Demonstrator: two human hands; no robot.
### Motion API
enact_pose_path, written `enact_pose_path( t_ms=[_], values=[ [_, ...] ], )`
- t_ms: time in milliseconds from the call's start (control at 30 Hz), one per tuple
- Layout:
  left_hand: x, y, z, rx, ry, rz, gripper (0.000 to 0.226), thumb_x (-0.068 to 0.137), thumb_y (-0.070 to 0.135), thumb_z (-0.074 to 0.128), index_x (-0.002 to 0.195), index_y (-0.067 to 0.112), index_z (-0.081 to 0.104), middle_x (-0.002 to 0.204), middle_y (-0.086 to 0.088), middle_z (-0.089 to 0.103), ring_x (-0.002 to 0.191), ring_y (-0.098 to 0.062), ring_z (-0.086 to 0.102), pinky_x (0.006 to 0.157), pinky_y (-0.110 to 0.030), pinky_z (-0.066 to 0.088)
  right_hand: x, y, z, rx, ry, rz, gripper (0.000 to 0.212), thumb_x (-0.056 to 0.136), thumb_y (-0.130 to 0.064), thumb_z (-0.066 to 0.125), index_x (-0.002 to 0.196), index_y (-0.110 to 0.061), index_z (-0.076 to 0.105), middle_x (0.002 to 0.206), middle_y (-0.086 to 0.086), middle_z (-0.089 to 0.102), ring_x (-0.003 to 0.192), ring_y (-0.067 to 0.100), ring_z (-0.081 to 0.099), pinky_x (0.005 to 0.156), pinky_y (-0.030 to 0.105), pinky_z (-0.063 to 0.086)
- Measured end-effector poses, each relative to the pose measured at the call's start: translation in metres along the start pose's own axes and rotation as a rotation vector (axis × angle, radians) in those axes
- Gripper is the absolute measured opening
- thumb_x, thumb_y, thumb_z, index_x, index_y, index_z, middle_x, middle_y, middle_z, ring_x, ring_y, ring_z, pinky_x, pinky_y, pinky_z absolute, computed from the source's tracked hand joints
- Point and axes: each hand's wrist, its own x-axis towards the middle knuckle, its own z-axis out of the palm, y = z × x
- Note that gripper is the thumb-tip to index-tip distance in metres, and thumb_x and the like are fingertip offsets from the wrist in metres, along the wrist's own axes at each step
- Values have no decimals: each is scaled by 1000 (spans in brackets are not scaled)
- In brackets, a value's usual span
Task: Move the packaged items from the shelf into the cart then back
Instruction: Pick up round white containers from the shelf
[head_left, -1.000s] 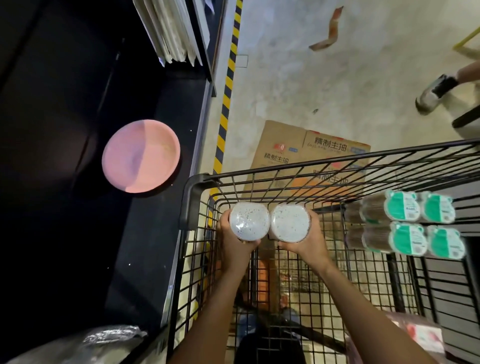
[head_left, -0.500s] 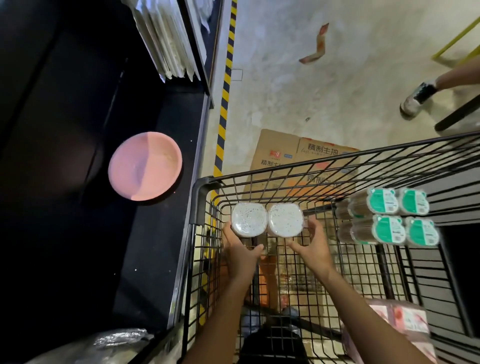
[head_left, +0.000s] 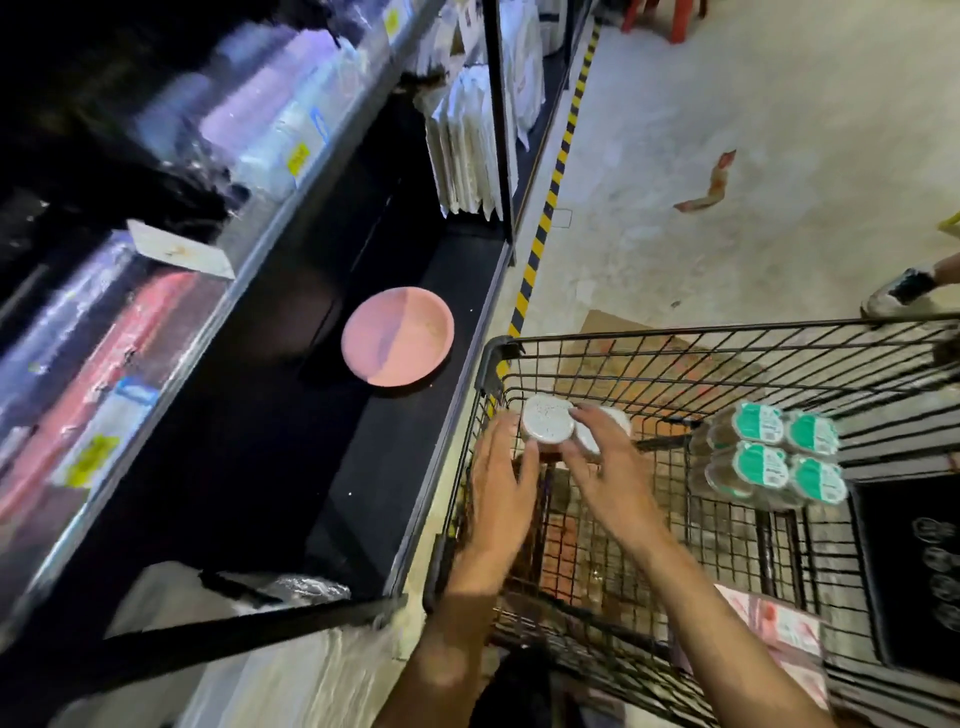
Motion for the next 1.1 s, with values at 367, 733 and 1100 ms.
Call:
enact_pose_path(
  t_ms=[367, 733, 1100],
  values=[
    [-168, 32, -116, 49, 413, -29, 49, 99, 33, 43, 145, 17, 37, 150, 6, 35, 138, -4, 29, 115, -23, 23, -135, -97, -2, 1, -298, -420, 42, 100, -35, 44, 139, -21, 46, 147, -8, 39, 136, 1, 27, 112, 17, 16],
    [-428, 12, -211, -19, 902, -275, 51, 96, 51, 26, 141, 30, 38, 147, 20, 36, 135, 9, 28, 113, -14, 21, -308, -167, 48, 171, -812, -710, 52, 95, -55, 27, 139, -32, 45, 146, -23, 39, 137, -8, 26, 113, 14, 21],
    [-642, -43, -276, -9, 1238, -485, 51, 88, 65, 23, 136, 49, 27, 144, 37, 27, 135, 16, 21, 116, -25, 24, -497, -229, 156, 209, -1108, -840, 38, 88, -44, 40, 125, -45, 48, 130, -54, 28, 129, -22, 26, 102, -3, 17]
  ],
)
